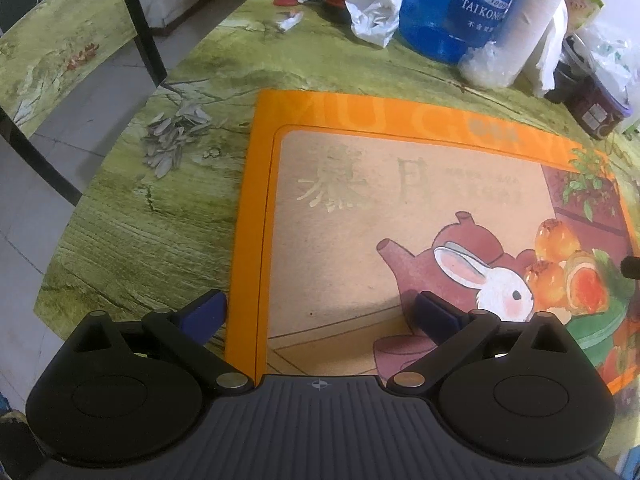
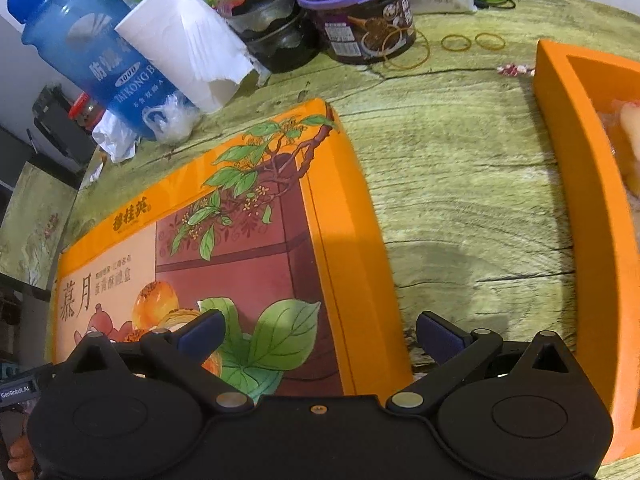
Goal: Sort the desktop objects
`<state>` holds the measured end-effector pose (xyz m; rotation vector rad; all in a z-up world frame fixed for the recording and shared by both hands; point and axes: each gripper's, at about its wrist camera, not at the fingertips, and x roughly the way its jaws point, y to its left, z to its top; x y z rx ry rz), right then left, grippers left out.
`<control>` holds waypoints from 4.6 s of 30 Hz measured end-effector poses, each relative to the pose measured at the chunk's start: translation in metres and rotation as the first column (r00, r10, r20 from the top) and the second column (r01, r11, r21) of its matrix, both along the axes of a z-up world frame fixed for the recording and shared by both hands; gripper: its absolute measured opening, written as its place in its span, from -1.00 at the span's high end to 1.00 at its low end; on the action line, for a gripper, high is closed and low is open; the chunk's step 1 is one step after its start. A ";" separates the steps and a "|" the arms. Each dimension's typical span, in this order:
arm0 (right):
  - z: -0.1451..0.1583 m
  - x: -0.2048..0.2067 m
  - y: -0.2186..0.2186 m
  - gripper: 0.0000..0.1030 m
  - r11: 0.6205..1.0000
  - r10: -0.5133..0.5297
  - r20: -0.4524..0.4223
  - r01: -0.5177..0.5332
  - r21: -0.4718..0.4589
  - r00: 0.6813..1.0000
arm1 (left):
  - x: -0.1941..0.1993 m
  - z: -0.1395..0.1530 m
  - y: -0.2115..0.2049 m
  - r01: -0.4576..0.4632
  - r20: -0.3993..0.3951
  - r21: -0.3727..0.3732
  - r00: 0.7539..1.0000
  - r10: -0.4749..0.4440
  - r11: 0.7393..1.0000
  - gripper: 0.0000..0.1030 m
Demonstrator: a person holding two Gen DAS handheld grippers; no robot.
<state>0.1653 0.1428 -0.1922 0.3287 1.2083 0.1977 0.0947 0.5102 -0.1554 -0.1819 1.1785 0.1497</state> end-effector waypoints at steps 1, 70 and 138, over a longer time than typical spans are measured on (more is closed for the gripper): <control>-0.001 0.000 0.001 -0.99 1.000 -0.002 -0.004 0.002 0.003 1.000 | 0.000 0.000 0.000 0.003 -0.002 -0.001 1.000 -0.003 1.000 -0.97; -0.011 -0.027 0.016 -0.98 0.997 -0.053 0.112 0.059 -0.051 0.992 | 0.013 -0.010 0.020 0.141 0.052 -0.069 0.989 -0.137 0.988 -1.00; -0.001 -0.123 0.020 -0.71 0.969 -0.233 0.012 0.233 -0.077 0.972 | 0.000 -0.010 0.028 0.340 -0.071 -0.109 0.935 -0.348 0.934 -1.00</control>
